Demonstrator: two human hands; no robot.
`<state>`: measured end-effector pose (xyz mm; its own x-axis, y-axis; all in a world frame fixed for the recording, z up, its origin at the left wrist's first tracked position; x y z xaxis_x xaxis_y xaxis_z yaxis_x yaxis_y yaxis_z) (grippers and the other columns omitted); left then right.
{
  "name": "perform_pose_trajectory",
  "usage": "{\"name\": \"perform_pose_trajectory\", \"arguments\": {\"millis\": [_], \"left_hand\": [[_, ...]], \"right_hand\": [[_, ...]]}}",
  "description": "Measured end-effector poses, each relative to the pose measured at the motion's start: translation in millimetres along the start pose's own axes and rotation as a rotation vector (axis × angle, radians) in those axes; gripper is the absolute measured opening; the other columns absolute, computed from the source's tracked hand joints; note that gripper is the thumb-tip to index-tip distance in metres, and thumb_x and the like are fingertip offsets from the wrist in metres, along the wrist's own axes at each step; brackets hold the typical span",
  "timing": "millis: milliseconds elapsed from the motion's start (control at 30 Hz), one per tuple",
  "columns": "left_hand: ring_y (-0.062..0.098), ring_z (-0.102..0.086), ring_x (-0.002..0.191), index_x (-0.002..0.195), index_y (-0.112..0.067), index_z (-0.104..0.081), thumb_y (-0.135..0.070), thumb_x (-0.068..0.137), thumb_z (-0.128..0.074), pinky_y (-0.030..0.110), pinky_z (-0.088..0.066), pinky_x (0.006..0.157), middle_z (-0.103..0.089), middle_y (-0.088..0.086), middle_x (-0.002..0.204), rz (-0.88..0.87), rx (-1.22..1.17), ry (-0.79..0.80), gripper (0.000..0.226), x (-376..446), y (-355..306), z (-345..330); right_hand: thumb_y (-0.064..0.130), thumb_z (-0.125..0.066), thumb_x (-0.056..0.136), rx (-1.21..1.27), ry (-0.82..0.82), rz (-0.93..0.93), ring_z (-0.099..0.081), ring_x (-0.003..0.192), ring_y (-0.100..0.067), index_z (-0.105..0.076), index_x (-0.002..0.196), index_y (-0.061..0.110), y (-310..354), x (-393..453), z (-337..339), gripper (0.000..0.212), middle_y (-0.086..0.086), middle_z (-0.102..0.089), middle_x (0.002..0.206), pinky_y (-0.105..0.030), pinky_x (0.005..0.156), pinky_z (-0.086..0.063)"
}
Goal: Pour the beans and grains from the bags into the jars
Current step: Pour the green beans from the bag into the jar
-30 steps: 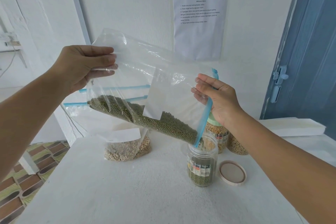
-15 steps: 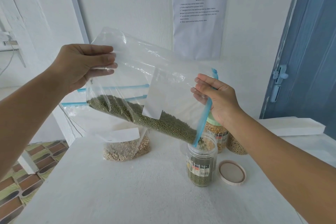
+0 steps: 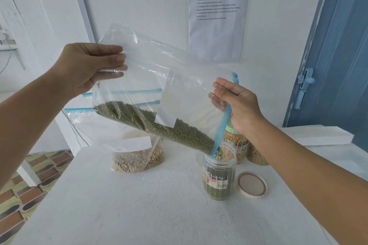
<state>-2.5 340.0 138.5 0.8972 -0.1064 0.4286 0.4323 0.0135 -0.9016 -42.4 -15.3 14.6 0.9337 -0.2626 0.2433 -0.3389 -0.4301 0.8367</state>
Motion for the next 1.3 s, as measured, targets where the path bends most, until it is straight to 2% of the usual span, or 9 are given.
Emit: {"name": "perform_pose_trajectory", "arguments": {"millis": [200, 1300], "left_hand": [[0.027, -0.079, 0.091, 0.111, -0.006, -0.077, -0.004, 0.078, -0.081, 0.035, -0.064, 0.081, -0.08, 0.01, 0.101, 0.009, -0.015, -0.008, 0.033, -1.7, 2.8, -0.7], [0.026, -0.079, 0.092, 0.116, -0.004, -0.075, -0.004, 0.08, -0.08, 0.033, -0.064, 0.08, -0.08, 0.008, 0.099, -0.014, 0.006, 0.002, 0.036, -10.0, -16.6, -3.3]], "right_hand": [[-0.007, -0.074, 0.088, -0.004, -0.005, -0.009, -0.077, 0.092, -0.031, -0.076, 0.114, 0.005, 1.1, -1.0, -0.4, 0.029, -0.008, -0.079, 0.106, -0.035, 0.083, -0.062], [-0.007, -0.074, 0.088, 0.011, -0.021, 0.008, -0.077, 0.096, -0.033, -0.076, 0.112, 0.006, 9.3, -8.4, -6.1, 0.028, -0.008, -0.079, 0.108, -0.035, 0.084, -0.063]]}}
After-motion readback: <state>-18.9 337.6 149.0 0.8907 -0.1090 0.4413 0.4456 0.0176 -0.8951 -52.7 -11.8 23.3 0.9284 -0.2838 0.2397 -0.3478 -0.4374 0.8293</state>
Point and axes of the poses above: each hand's wrist, its own x-axis towards the middle knuckle, its own z-axis out of the back of the hand, y = z × x, the point moved 3 cm from there along x, towards the middle knuckle
